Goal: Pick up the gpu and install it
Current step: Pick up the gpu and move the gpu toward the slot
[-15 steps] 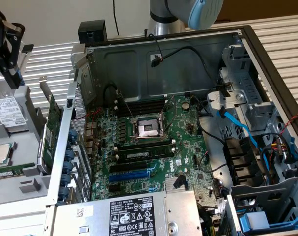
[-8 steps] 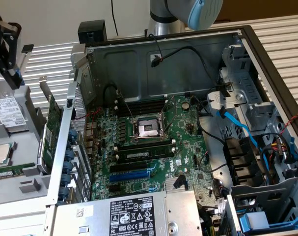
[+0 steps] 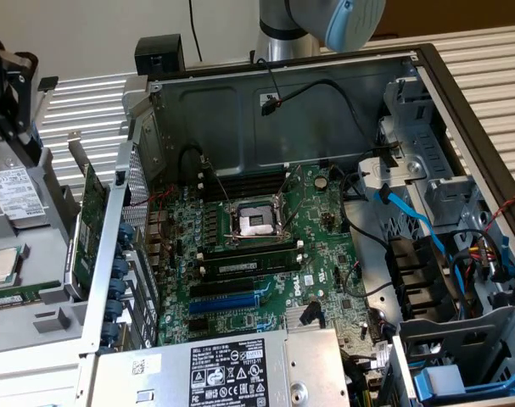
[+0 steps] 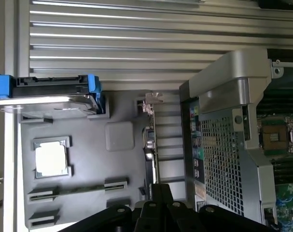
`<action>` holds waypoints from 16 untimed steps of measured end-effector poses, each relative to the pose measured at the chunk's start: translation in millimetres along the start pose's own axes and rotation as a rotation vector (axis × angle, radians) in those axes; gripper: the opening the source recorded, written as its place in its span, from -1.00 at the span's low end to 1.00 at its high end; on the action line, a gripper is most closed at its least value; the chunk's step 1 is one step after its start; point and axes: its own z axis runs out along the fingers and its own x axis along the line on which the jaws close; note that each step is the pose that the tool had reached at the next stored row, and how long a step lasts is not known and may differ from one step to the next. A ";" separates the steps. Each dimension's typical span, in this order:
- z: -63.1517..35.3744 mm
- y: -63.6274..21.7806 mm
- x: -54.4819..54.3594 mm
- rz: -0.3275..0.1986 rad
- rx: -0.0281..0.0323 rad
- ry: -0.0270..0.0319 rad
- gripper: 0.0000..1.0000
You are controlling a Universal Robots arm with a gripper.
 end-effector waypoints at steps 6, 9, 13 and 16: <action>8.8 -6.2 1.4 0.009 -0.0077 -0.0035 -0.79; 15.0 -8.8 2.5 0.017 -0.0133 -0.0046 -0.76; 23.7 -10.8 4.1 0.027 -0.0178 -0.0052 -0.27; 29.2 -11.7 5.1 0.034 -0.0205 -0.0057 -0.15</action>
